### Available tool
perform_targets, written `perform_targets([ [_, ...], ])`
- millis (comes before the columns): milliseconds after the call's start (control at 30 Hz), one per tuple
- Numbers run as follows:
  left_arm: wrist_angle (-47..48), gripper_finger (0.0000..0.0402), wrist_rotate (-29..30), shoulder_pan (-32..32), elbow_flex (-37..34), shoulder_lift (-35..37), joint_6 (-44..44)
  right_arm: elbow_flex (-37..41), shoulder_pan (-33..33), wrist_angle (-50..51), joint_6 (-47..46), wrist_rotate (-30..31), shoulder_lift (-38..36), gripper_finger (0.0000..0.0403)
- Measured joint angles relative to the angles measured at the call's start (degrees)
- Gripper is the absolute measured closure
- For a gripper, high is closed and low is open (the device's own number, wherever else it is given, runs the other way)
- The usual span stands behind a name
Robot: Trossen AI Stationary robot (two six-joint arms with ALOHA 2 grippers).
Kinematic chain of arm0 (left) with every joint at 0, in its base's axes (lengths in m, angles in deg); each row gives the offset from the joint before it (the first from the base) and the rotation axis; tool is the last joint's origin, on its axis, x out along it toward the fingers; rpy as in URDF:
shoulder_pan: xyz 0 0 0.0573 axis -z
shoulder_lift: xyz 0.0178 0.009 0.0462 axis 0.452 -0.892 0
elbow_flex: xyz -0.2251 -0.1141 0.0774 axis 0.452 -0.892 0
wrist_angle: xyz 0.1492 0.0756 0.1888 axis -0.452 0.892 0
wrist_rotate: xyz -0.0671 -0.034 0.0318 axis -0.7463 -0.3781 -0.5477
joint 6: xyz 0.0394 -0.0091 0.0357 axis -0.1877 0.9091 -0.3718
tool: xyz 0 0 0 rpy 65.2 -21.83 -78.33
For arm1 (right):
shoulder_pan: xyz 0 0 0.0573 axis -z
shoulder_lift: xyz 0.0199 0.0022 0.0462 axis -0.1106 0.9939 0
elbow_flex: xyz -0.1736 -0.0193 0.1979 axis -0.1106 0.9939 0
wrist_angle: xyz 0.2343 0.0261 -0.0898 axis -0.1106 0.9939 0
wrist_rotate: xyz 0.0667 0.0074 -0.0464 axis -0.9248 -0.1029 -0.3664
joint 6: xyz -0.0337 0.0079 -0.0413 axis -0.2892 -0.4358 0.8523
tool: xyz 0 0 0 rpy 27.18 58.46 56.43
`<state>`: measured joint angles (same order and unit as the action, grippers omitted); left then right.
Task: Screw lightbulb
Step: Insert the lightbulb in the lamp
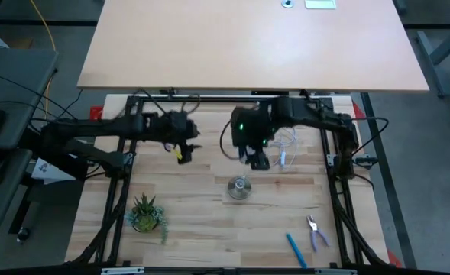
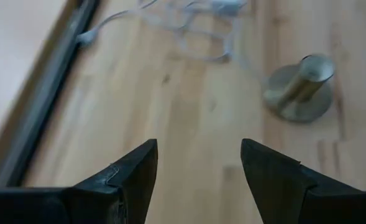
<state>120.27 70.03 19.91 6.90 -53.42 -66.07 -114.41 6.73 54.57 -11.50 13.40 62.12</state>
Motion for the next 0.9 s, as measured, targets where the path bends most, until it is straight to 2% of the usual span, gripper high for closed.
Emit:
perform_targets([
  [167,-17.2,0.0183,-3.5,3.8,-7.6,-5.0,0.0,7.8,-4.4,-2.4,-4.2,-0.1,0.1,0.0151],
  [300,-22.5,0.0193,-6.7,6.4,-8.3,-11.5,1.3,12.3,-6.1,-6.3,-6.1,-0.9,0.1,0.0151],
  [400,-23.9,0.0232,-8.1,8.7,-8.3,-16.3,3.4,13.3,-6.7,-7.6,-6.6,-1.8,0.2,0.0151],
  [567,-29.8,0.0375,-8.3,12.1,-8.4,-24.2,9.3,13.5,-6.9,-9.2,-5.2,-1.7,0.2,0.0151],
  [733,-41.1,0.0397,-7.3,13.6,-8.3,-29.5,18.2,13.8,-7.2,-10.6,-3.0,0.7,0.1,0.0151],
  [900,-41.7,0.0401,-3.8,14.1,-8.4,-30.2,22.6,19.2,-9.4,-13.9,0.7,0.4,-0.3,0.0151],
])
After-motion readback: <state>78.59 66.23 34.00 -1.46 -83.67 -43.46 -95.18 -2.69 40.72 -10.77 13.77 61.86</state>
